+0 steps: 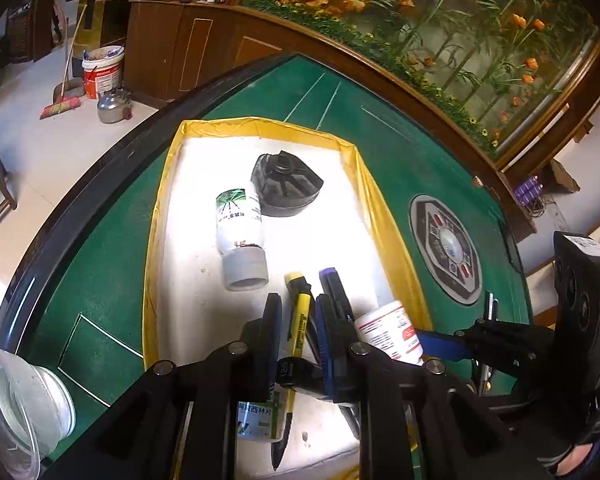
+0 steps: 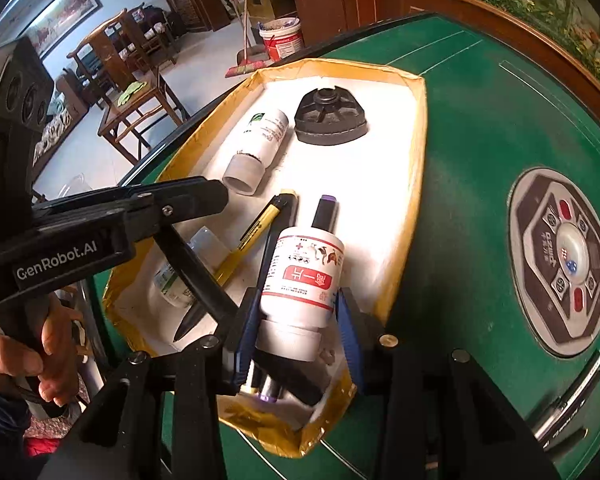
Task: Organize rigid objects
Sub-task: 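Carry the black pens and red-labelled bottle into the white tray and release both, then move both grippers back over the brown tape roll and pens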
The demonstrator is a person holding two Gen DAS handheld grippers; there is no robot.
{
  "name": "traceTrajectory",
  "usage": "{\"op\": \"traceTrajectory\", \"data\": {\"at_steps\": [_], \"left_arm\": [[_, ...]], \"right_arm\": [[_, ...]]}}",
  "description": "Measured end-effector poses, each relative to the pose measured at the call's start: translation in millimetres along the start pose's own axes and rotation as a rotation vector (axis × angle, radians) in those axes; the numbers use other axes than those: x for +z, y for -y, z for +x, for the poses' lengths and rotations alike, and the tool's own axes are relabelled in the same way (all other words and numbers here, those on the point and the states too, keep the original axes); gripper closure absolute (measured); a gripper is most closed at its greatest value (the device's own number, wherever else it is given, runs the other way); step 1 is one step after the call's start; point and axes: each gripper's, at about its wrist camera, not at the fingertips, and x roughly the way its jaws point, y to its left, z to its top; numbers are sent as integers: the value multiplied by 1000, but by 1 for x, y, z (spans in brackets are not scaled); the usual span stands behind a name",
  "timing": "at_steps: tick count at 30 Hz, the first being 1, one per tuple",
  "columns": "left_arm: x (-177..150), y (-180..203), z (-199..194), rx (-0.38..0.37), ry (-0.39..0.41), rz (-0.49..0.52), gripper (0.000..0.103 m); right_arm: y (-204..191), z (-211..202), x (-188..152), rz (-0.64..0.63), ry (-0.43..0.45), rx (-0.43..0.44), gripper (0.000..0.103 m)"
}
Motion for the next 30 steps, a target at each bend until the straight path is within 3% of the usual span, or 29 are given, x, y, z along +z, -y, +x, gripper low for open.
{"op": "traceTrajectory", "data": {"at_steps": [3, 4, 5, 10, 14, 18, 23, 28, 30], "left_arm": [[-1, 1, -2, 0, -3, 2, 69], [-1, 2, -4, 2, 1, 4, 55], [-1, 3, -7, 7, 10, 8, 48], [-2, 9, -25, 13, 45, 7, 46], [-4, 22, -39, -7, 67, 24, 39], [-7, 47, -47, -31, 73, 70, 38], [-18, 89, -42, -87, 32, 144, 38], [-42, 138, -22, -152, -57, 259, 36], [-54, 158, -13, -175, -98, 316, 27]], "right_arm": [[-1, 1, 1, 0, 2, -6, 65], [-1, 0, 1, 4, 4, -1, 65], [0, -1, 1, 8, 3, 4, 65], [6, -26, 0, 20, 61, 39, 64], [22, -60, -7, 64, 146, 54, 56], [44, -94, -33, 120, 236, -3, 38], [88, -125, -79, 292, 312, -4, 36], [143, -128, -124, 498, 251, 21, 36], [156, -129, -142, 555, 239, 13, 36]]}}
